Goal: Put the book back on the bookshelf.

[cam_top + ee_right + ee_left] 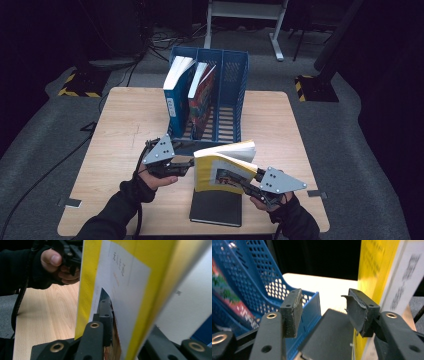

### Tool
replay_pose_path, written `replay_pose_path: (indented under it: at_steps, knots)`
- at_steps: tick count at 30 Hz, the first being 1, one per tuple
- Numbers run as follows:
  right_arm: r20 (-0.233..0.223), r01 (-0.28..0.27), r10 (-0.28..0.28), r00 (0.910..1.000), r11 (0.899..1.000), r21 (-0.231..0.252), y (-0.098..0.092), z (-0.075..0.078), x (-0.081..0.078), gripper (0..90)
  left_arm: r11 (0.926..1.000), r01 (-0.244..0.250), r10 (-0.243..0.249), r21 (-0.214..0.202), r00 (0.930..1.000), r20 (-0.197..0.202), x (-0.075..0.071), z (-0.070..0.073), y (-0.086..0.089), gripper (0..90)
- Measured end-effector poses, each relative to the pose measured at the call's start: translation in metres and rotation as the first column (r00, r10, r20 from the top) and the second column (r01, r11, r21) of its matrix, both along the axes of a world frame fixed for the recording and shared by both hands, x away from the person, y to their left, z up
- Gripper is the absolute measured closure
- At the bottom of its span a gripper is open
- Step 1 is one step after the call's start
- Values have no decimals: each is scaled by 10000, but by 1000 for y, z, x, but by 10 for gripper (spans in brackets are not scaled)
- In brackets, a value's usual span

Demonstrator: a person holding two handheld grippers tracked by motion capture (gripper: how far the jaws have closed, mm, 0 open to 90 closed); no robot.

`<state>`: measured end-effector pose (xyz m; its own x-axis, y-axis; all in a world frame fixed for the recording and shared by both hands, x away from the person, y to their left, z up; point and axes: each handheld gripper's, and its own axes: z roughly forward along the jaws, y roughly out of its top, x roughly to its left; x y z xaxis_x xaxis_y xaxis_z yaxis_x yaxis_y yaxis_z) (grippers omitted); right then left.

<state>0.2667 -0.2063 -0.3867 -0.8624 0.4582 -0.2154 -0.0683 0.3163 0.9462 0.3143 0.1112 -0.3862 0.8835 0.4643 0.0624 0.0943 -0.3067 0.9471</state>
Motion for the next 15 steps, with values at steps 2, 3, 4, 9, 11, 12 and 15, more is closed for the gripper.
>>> replay_pose_path:
  at_steps: [2, 3, 4, 9, 11, 12, 15]
  knots:
    - [-38, -13, 14, 10000, 10000, 23, -2, -1, -1, 786, 9998, -75, 75, 210, 10000, -9, -3, -2, 3, 446]
    - [-39, 6, -6, 10000, 10000, -16, -3, -1, -2, 784, 9993, -127, 127, 344, 9999, -21, -5, -3, 5, 441]
    - [-39, 6, -6, 10000, 10000, -16, -3, -1, -2, 784, 9993, -127, 127, 344, 9999, -21, -5, -3, 5, 435]
    - [-70, 140, -140, 9999, 9999, -71, -10, -2, -5, 763, 9977, -126, 151, 664, 9992, -379, -17, -9, 12, 430]
    - [-156, 93, -97, 9998, 9997, -223, -13, -2, -7, 755, 9958, -20, 54, 911, 9993, -377, -22, -10, 13, 430]
    - [-156, 93, -97, 9998, 9997, -223, -13, -2, -7, 755, 9958, -20, 54, 911, 9993, -377, -22, -10, 13, 426]
    - [-201, 140, -146, 9997, 9995, -297, -16, -3, -12, 755, 9928, 170, -114, 1187, 9988, -477, -27, -11, 16, 403]
